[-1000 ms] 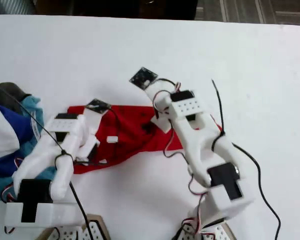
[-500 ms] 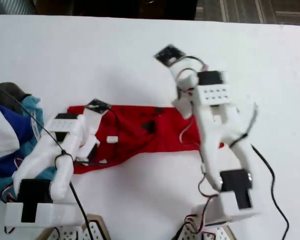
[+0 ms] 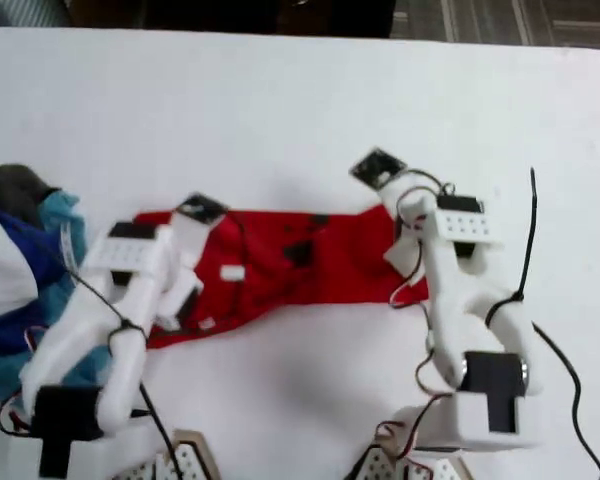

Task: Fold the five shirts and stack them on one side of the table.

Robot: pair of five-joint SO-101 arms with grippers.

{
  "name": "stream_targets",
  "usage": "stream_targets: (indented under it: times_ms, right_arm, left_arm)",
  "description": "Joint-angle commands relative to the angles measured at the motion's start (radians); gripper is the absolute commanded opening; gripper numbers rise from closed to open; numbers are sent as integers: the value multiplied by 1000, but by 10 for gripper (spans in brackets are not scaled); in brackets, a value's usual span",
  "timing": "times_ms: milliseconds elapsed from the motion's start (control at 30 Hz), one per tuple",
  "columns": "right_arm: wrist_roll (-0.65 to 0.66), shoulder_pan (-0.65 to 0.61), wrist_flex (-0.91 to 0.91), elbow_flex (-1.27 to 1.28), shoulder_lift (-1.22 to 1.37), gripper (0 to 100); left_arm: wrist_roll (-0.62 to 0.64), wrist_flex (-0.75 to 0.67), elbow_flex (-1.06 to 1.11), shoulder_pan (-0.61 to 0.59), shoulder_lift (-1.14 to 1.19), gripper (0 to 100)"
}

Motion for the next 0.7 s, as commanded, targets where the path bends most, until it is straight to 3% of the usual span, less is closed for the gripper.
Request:
stream_targets:
  times_ms: [0, 133, 333, 533, 667]
  right_arm:
    - [46, 51, -56, -41, 64, 22]
    - [161, 117, -38, -123, 134, 22]
    - [316, 211, 96, -247, 162, 22]
    - [318, 228, 263, -384, 157, 22]
    - [259, 220, 335, -450, 91, 22]
  left_arm:
    - [-31, -86, 96, 25, -44, 26]
    - [-123, -164, 200, 15, -44, 26]
    - [-129, -169, 216, -29, -44, 26]
    - [-129, -123, 189, -34, -54, 26]
    - [-129, 15, 35, -34, -54, 26]
